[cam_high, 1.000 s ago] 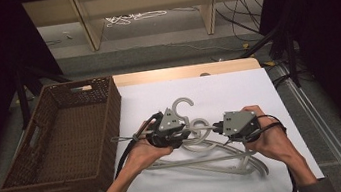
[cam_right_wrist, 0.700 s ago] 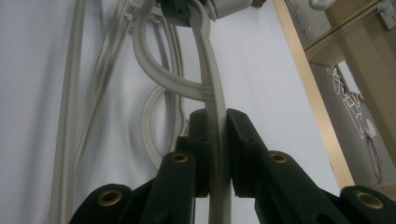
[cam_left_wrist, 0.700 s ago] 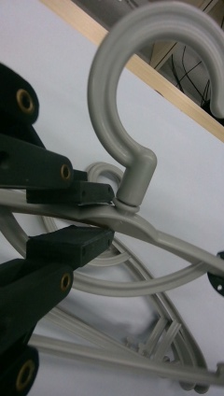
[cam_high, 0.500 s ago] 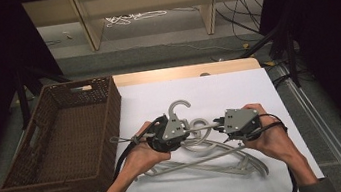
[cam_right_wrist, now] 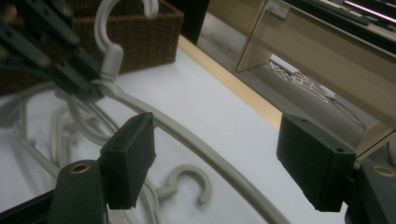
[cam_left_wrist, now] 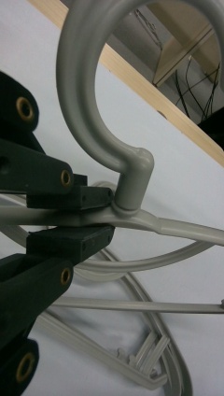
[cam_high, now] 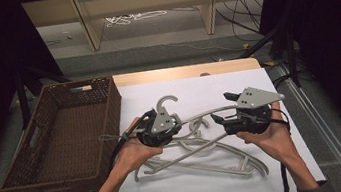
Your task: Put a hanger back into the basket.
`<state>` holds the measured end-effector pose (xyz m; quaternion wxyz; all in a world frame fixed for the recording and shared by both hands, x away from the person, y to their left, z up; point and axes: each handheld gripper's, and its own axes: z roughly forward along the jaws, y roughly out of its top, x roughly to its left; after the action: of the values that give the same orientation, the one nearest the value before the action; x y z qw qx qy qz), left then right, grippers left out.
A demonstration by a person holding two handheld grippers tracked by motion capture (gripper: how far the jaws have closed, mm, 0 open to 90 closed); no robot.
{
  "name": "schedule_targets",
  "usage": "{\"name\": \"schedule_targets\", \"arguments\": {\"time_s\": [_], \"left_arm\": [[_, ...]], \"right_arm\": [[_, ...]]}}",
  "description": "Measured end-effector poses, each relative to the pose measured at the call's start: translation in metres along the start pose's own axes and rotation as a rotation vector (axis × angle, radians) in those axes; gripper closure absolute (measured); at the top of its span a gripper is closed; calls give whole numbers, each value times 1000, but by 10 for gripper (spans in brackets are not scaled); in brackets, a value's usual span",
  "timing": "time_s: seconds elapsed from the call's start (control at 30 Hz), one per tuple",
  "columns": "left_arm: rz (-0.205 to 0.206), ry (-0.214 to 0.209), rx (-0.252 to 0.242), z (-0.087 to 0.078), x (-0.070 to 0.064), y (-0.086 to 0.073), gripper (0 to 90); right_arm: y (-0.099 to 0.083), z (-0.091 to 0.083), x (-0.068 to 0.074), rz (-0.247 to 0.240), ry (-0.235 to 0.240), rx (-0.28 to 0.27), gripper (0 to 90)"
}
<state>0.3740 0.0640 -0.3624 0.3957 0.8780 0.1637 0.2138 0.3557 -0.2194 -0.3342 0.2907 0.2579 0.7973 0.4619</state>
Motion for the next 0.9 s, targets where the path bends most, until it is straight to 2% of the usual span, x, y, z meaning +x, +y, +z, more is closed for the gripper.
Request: {"name": "schedule_targets", "arguments": {"time_s": [0.1,0.2,0.3,0.33,0.47,0.53,0.57,0.67,0.7,0.77,0.9], "left_arm": [[-18,3,-4,-1,4,-2,808],[-39,14,11,-3,11,-5,809],[-58,20,1,-5,15,-7,809],[-57,25,-3,-6,17,-7,809],[-93,35,-3,-13,22,-7,809],[-91,35,-12,-15,23,-6,809],[-115,40,-21,-20,27,-4,809],[-142,51,-30,-28,32,0,810],[-142,51,-30,-28,32,0,810],[-153,62,-29,-40,37,8,810],[-157,45,-42,-51,40,19,809]], "right_arm": [[-1,-6,3,18,-2,-1,285],[-5,-8,6,16,-10,-6,284],[-9,-10,10,24,-11,-4,282],[-11,-10,11,42,-12,-3,278],[-22,-12,11,49,-8,-4,278],[-25,-12,12,62,-12,-7,277],[-30,-13,12,69,-19,-27,270],[-33,-17,13,78,-13,-35,261],[-34,-18,13,78,-14,-37,254],[-36,-19,15,91,-17,-37,249],[-43,-18,17,113,-19,-49,243]]}}
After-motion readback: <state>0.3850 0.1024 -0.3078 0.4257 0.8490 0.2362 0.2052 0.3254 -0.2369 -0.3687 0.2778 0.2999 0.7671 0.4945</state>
